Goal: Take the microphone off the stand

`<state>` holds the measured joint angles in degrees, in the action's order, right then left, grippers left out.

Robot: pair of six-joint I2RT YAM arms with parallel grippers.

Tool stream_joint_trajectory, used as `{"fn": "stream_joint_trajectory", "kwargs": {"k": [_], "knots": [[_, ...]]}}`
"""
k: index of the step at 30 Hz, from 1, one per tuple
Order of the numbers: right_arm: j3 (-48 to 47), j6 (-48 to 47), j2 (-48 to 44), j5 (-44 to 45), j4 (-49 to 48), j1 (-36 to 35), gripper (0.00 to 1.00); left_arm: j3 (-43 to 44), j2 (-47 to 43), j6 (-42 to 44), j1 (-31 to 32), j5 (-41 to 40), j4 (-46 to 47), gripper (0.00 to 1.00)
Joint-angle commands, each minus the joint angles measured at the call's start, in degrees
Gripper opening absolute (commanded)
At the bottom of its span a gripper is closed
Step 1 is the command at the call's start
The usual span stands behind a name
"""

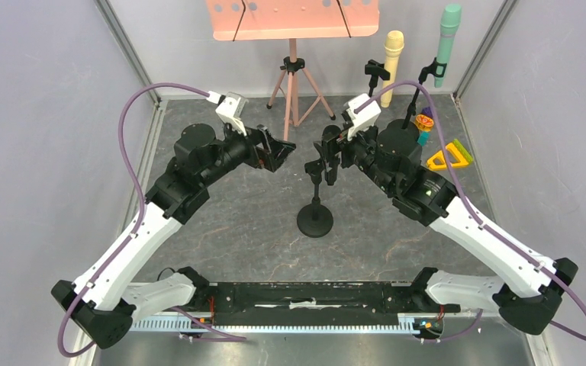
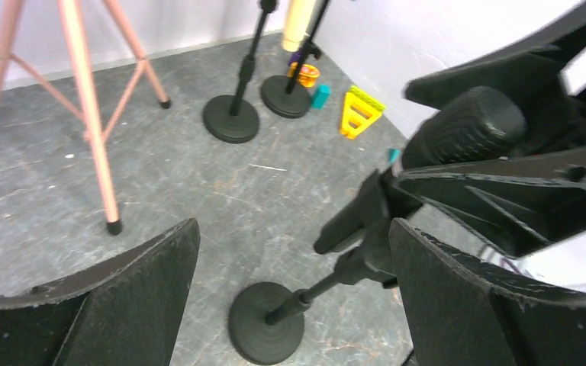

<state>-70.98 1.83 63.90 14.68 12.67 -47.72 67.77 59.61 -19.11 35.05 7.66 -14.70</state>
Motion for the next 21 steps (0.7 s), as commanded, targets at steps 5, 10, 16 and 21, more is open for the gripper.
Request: {"fn": "stream_joint_trajectory", "kwargs": {"k": [5, 10, 16, 21], "knots": [[-2.42, 0.62, 2.95, 0.51, 1.39, 0.18, 0.84, -3.52, 0.47, -5.21, -0.06, 10.32, 8.69, 1.00], [1.64, 0.40, 0.96, -0.60, -1.46, 0.18, 0.82, -4.70, 3.10, -5.76, -0.07, 12.73, 9.45, 0.97], [7.26, -0.55, -0.49, -3.92, -2.47, 0.18, 0.80, -7.04, 5.54, -6.77, 0.32, 15.34, 12.54, 0.89], [9.91, -0.33, -1.18, -4.35, -3.26, 0.15, 0.80, -10.23, 5.84, -5.34, 1.21, 15.19, 12.89, 0.83]]}}
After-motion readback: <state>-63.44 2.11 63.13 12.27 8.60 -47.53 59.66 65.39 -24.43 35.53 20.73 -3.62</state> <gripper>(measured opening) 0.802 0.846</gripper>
